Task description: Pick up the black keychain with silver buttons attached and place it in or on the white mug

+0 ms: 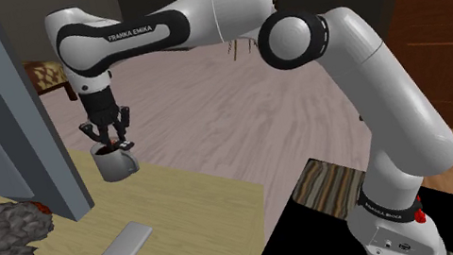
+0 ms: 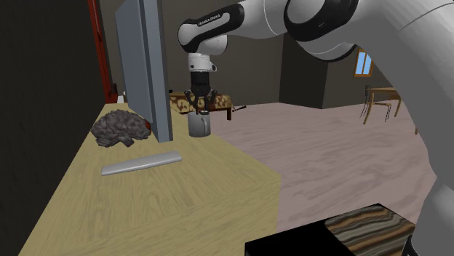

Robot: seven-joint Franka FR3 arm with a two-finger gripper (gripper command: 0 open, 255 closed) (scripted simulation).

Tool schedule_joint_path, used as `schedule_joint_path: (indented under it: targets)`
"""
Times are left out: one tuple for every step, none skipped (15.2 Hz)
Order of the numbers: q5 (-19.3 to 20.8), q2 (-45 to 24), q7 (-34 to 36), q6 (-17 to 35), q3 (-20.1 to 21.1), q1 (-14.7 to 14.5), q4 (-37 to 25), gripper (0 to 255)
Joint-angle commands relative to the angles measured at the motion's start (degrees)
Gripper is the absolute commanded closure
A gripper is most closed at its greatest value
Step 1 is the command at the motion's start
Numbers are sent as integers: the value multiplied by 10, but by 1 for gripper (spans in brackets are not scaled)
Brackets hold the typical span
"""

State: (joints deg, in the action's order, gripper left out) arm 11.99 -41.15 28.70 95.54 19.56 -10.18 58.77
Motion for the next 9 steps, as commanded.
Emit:
schedule_joint_path:
  targets:
    - [0, -1, 0, 2, 0, -1, 0, 255]
    - [0, -1, 0, 2, 0, -1, 0, 255]
    - [0, -1, 0, 2, 0, -1, 0, 255]
    - [0, -1, 0, 2, 0, 0, 0, 255]
    - [0, -1, 1, 2, 0, 0, 0, 255]
    - [0, -1, 1, 2, 0, -1, 0, 0]
    - [0, -2, 0, 1, 0, -1, -1, 0]
    - [0, -2, 0, 1, 0, -1, -1, 0]
    - [0, -2, 0, 1, 0, -1, -1, 0]
